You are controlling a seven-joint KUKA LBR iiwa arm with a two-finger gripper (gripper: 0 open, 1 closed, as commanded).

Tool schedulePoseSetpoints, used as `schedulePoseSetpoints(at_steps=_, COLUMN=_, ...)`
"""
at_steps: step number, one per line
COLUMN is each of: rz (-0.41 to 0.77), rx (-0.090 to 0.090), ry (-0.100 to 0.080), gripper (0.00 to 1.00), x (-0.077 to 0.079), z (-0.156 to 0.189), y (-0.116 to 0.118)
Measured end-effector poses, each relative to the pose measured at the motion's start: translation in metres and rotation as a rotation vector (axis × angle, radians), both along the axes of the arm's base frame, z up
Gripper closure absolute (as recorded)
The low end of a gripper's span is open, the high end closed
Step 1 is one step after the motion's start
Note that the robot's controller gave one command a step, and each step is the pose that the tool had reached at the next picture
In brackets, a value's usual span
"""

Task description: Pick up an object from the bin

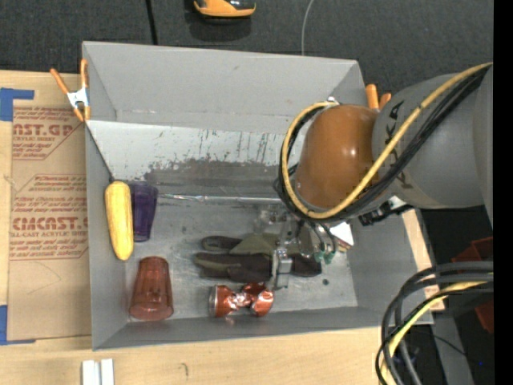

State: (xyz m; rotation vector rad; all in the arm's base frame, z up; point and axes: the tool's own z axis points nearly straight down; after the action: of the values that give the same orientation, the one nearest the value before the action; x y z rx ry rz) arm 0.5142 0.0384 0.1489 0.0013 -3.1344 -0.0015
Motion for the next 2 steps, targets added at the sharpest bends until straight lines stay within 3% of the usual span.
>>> schedulePoseSetpoints(at_steps=1, rz=0.000, rx=0.000, ry=-0.008, gripper=0.00, x=0.002, z=0.004, y=0.000)
schedulePoseSetpoints(at_steps=2, rz=0.063, rx=0.000, ry=-0.015, gripper=0.00, x=0.012, z=-0.035, y=0.005)
